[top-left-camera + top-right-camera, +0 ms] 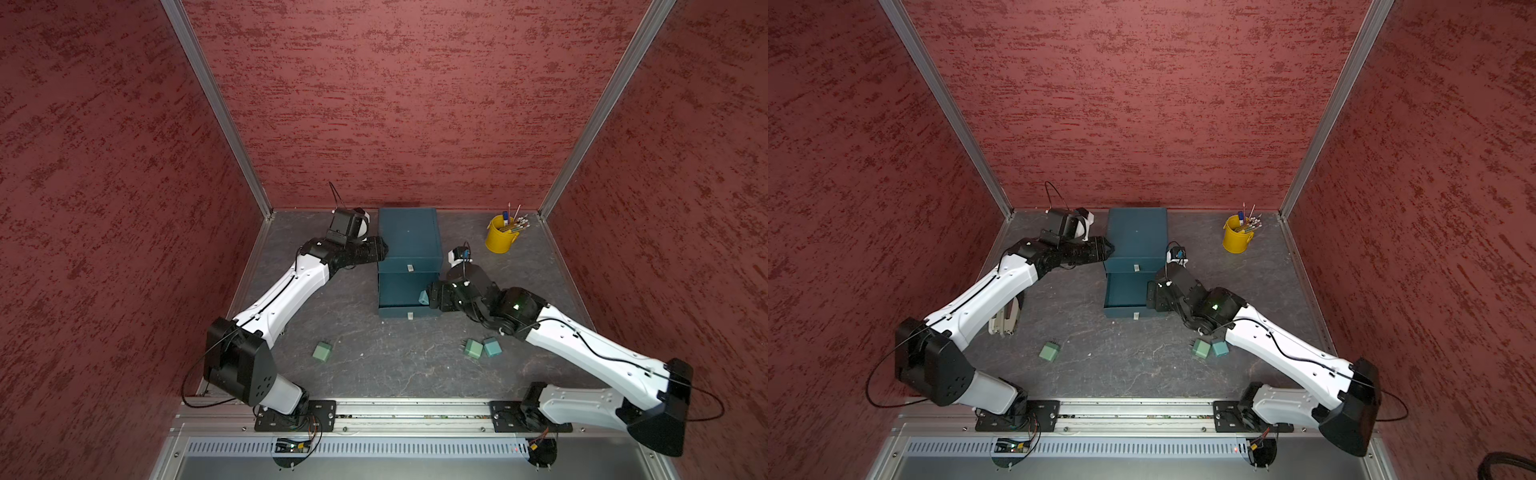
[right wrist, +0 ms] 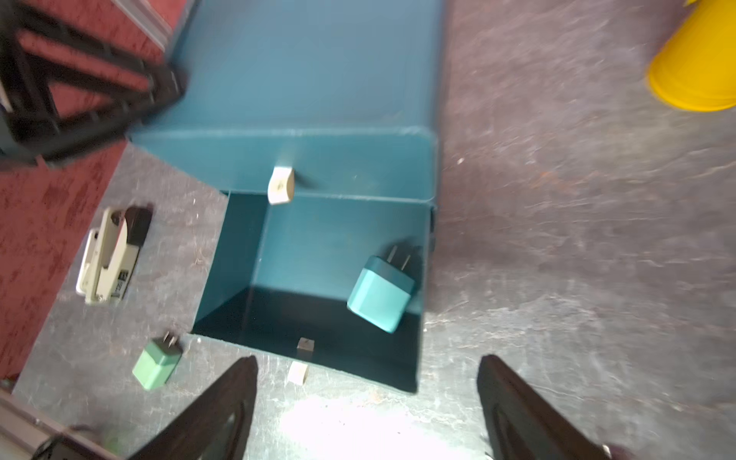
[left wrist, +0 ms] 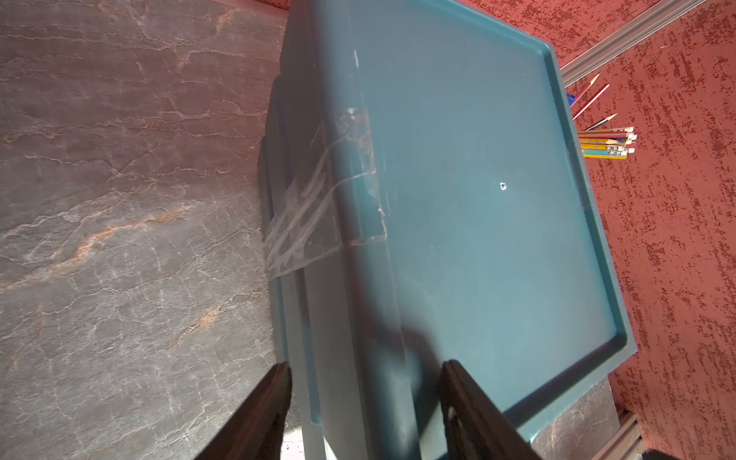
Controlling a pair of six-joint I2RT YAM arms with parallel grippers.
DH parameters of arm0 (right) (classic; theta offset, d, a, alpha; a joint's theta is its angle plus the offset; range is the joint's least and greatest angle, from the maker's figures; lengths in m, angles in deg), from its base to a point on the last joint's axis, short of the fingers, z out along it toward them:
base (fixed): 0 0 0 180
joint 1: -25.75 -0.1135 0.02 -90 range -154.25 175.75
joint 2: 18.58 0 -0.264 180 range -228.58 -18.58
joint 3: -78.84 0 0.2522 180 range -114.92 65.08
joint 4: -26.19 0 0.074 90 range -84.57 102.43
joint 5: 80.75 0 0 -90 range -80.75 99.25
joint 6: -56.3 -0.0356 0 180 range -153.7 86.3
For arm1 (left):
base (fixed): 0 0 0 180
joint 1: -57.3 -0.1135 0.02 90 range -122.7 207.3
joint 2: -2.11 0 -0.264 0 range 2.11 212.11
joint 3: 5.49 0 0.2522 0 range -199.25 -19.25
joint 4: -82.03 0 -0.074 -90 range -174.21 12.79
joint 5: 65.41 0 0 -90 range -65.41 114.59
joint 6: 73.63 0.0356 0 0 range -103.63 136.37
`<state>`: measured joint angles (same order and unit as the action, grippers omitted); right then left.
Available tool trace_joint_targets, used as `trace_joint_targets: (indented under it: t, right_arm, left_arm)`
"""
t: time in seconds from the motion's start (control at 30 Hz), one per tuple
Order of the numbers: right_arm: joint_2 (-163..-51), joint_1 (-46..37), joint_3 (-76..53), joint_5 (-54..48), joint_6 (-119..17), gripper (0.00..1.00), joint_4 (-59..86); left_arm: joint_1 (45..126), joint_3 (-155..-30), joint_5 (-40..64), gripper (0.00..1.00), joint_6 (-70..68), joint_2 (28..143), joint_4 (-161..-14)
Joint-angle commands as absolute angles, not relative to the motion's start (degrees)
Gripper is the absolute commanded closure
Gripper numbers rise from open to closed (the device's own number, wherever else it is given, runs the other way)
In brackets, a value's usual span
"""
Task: Place the plugs into the drawer by color
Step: Place the plug in the drawer, then pick up the plug from the center of the board.
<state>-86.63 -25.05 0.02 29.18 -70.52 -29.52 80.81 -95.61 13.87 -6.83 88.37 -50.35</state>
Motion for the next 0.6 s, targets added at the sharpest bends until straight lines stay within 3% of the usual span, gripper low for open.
trace_joint_targets:
  t: [0.0, 0.17, 0.33, 0.57]
  right_arm:
    - [-84.55, -24.68, -2.07, 38.61, -72.83, 0.09, -41.84]
    - [-80.68, -16.2, 4.79, 37.58, -80.45, 0.1, -52.57]
    - [-74.68, -9.09, 16.87, 28.41, -82.06, 0.22, -51.12]
    - [-76.27, -6.28, 24.63, 22.48, -81.93, 0.22, -46.22]
  left_arm:
    - [80.24, -94.35, 13.7, 0.38, -5.41, 87.73, -48.43]
    - [80.15, -94.34, 13.31, 0.38, -5.3, 87.64, -48.56]
    - [80.09, -94.3, 12.89, 0.38, -5.52, 87.32, -48.5]
    - [80.15, -94.2, 13.08, 0.39, -5.08, 87.09, -47.81]
